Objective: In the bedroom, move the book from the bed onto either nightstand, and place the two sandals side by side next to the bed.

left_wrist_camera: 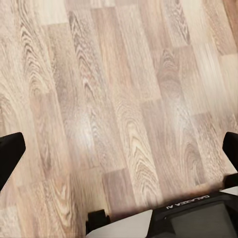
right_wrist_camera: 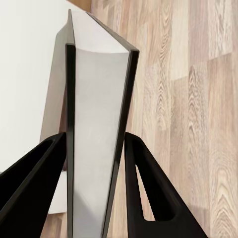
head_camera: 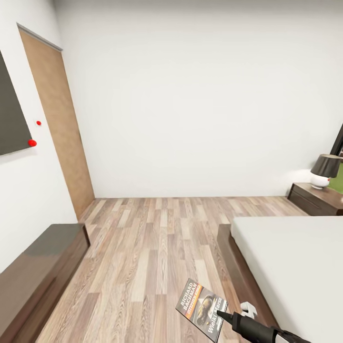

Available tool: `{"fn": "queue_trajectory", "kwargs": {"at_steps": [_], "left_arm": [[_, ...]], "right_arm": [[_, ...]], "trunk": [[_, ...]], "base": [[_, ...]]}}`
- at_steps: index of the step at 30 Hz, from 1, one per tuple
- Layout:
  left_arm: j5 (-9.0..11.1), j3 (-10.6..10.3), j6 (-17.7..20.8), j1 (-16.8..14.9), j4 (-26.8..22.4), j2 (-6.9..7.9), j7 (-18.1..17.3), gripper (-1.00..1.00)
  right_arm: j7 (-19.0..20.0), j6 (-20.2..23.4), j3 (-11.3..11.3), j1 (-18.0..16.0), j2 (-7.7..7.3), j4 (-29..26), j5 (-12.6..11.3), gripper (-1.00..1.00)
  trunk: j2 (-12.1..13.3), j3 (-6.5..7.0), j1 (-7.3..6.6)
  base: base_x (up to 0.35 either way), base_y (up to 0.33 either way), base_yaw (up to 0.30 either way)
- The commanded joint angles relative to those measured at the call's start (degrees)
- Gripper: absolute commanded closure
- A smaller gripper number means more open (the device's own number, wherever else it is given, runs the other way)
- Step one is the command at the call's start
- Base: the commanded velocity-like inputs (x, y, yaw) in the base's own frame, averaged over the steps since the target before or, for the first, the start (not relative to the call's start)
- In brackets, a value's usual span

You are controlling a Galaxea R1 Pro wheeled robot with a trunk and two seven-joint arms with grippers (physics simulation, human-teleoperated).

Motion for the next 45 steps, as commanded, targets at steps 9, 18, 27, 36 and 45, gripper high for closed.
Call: {"fn": "queue_trajectory", "kwargs": {"at_steps": [9,18,27,36,45], "left_arm": [[-0.54,0.49,-0.19,-0.05,0.04,0.02,-0.15,-1.0],[-0.54,0.49,-0.19,-0.05,0.02,-0.2,-0.15,-1.0],[-0.54,0.49,-0.19,-0.05,0.06,-0.2,-0.15,-1.0],[-0.54,0.49,-0.19,-0.05,0.06,-0.35,-0.15,-1.0],[-0.54,0.49,-0.19,-0.05,0.02,-0.76,-0.15,-1.0]], "right_arm": [[0.34,0.41,0.07,-0.1,-0.01,0.13,-0.61,1.0],[0.29,0.43,0.07,-0.1,0.0,0.14,-0.61,1.0],[0.38,0.41,0.07,-0.13,-0.01,0.17,-0.61,1.0],[0.38,0.4,0.07,-0.11,-0.01,0.16,-0.61,1.0],[0.24,0.32,0.07,-0.1,-0.01,0.17,-0.62,1.0]], "trunk": [[-0.09,-0.42,0.05],[-0.09,-0.43,0.05],[-0.09,-0.43,0.05],[-0.09,-0.43,0.05],[-0.09,-0.43,0.05]], "base": [[0.257,0.0,0.0],[0.254,0.0,0.0],[0.253,0.0,0.0],[0.25,0.0,0.0],[0.242,0.0,0.0]]}}
